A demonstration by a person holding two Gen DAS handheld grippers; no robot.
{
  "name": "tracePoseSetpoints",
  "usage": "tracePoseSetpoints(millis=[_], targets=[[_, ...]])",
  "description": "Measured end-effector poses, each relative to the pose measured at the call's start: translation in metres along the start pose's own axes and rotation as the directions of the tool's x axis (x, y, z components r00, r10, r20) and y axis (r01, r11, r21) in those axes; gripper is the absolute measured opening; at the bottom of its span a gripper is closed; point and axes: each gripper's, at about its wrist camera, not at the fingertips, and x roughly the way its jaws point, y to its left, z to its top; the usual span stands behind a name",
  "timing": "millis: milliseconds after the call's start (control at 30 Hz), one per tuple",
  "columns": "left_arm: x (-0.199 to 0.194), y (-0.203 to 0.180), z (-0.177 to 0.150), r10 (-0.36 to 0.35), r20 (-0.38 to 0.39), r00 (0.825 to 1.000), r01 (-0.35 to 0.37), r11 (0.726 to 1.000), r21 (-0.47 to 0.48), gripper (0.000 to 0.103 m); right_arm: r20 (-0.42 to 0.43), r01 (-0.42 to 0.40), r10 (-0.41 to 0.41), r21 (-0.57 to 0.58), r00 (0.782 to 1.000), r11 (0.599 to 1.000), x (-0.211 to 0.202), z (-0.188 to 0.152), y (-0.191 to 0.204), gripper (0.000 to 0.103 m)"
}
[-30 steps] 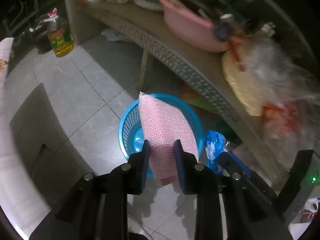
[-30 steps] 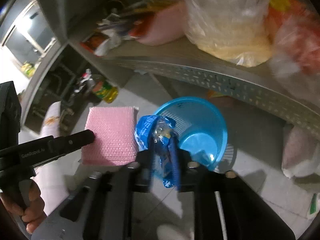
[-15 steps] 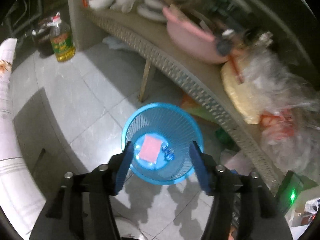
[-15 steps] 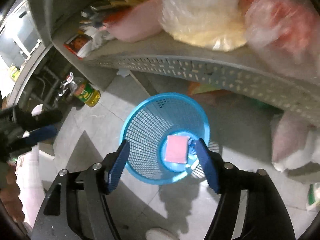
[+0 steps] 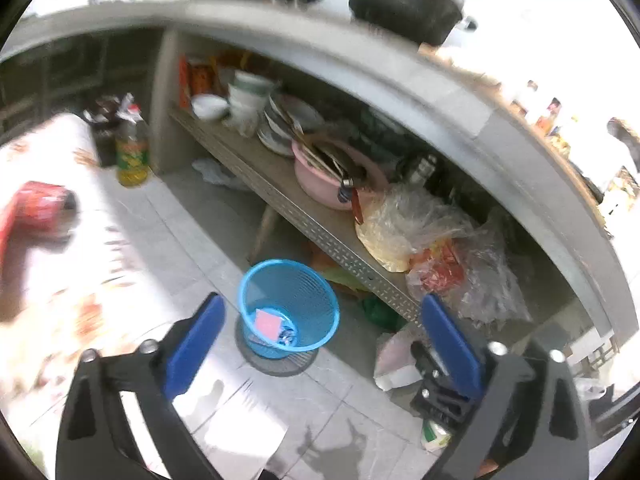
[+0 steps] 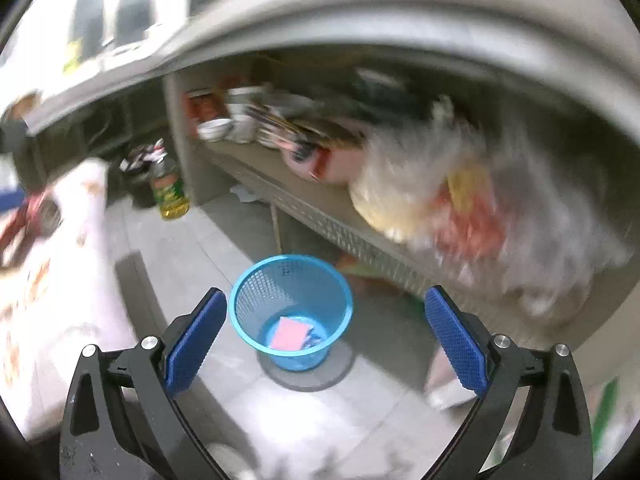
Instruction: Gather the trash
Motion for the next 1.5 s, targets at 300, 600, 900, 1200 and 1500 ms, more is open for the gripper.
tracePoseSetpoints(millis=[300, 600, 900, 1200, 1500], targets=[[-0.149, 0.065, -0.107, 0.185, 0.111, 0.976, -0.169, 0.975, -0.144, 0.098, 0.042, -0.378, 0.389, -0.166, 0.920, 0.911, -0.072, 0.003, 0.073, 0.095], [-0.258, 0.143, -0.175, 0.539, 0.147, 0.829, -0.461, 0.810, -0.363, 0.098, -0.230, -0.841, 0.824, 0.045, 0.517, 0.540, -0.075, 0.023, 0.188, 0.095], [-0.255, 0.202, -0.197, 0.669, -0.004, 0.743, -0.620, 0.686, -0.380, 0.098, -0.451, -0.807, 0.825, 0.310, 0.341, 0.503, -0.044, 0.005, 0.297, 0.095], [-0.237, 0.224, -0.195, 0.632, -0.047, 0.773, -0.603, 0.710, -0.365, 0.089, -0.516, -0.759, 0.797, 0.367, 0.315, 0.538, -0.029, -0.013, 0.355, 0.095], [-0.227, 0.236, -0.201, 0.611, -0.114, 0.783, -0.602, 0.699, -0.386, 0.063, -0.533, -0.761, 0.812, 0.418, 0.238, 0.497, -0.019, -0.030, 0.365, 0.067]])
